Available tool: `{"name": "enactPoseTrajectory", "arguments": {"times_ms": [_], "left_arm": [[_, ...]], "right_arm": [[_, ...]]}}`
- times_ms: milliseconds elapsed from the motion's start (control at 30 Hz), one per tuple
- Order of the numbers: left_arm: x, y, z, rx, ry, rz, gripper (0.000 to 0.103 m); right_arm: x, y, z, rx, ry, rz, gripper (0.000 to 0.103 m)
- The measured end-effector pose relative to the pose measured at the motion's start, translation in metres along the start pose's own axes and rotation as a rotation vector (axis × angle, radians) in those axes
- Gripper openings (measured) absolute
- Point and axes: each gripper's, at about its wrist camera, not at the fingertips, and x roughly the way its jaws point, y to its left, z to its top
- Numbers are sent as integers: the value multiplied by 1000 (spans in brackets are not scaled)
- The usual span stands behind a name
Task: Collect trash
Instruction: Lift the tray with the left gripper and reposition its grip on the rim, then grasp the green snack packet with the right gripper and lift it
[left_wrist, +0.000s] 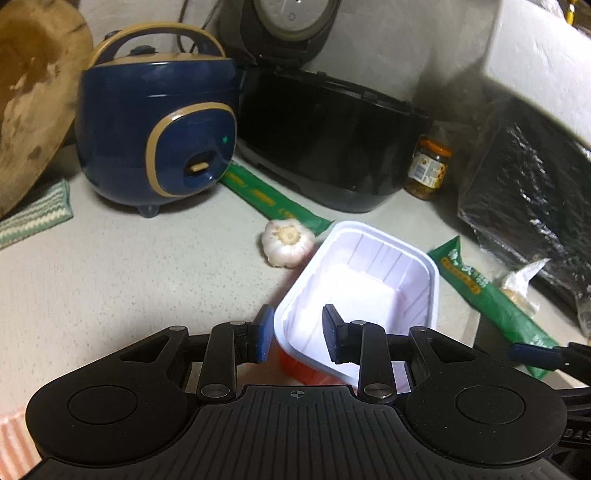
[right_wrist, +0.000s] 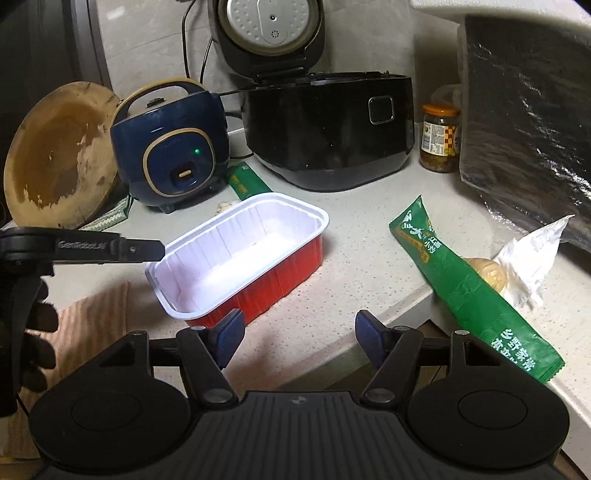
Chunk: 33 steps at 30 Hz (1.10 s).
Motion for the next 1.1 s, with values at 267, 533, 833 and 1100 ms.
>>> {"name": "enactPoseTrajectory", "arguments": {"times_ms": [267,533,833,1100], "left_arm": [[23,-3,9,111,13,45,33],[56,-4,5,142,140,-24,26],[47,13,-14,1,152,-95,16],[37,23,-20,-146,170,-123,16]], "right_arm": [[-2,-6,-10,-26,11,-77,70],[-5,-6,-15,-99,-13,-196,77],[-5,-44,-6,-187,-93,-419,85],[42,-92,4,-93,52,-424,55]]}}
